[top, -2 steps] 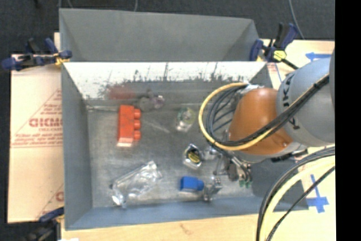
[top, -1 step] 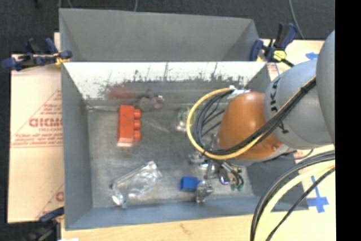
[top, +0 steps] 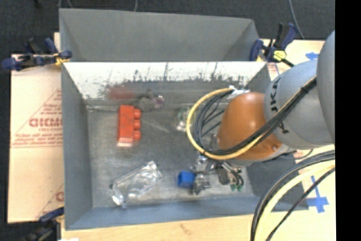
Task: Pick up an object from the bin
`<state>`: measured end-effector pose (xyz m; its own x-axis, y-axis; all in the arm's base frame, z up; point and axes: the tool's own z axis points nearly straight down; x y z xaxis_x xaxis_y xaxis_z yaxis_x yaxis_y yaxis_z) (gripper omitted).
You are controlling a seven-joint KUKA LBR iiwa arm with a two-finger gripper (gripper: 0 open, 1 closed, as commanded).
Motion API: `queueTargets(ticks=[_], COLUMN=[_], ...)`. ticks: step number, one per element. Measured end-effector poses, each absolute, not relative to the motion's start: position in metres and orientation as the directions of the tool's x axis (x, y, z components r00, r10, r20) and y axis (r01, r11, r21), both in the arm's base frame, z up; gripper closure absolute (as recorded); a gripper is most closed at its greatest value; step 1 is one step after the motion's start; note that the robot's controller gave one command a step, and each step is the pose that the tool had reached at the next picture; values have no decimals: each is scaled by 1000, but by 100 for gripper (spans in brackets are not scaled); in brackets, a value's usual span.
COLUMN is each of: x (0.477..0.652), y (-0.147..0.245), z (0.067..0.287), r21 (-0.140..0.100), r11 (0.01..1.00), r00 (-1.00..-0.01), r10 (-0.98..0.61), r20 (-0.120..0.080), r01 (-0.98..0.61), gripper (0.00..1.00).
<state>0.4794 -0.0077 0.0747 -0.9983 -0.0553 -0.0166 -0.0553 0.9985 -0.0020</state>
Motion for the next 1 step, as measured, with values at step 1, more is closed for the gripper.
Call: queueTargets(ticks=[1], x=[500], y=[-32], z=[249], r21=[-5], r11=[939], r00=[-939], r10=[-344], r20=[-10], r01=[-344], gripper=[100])
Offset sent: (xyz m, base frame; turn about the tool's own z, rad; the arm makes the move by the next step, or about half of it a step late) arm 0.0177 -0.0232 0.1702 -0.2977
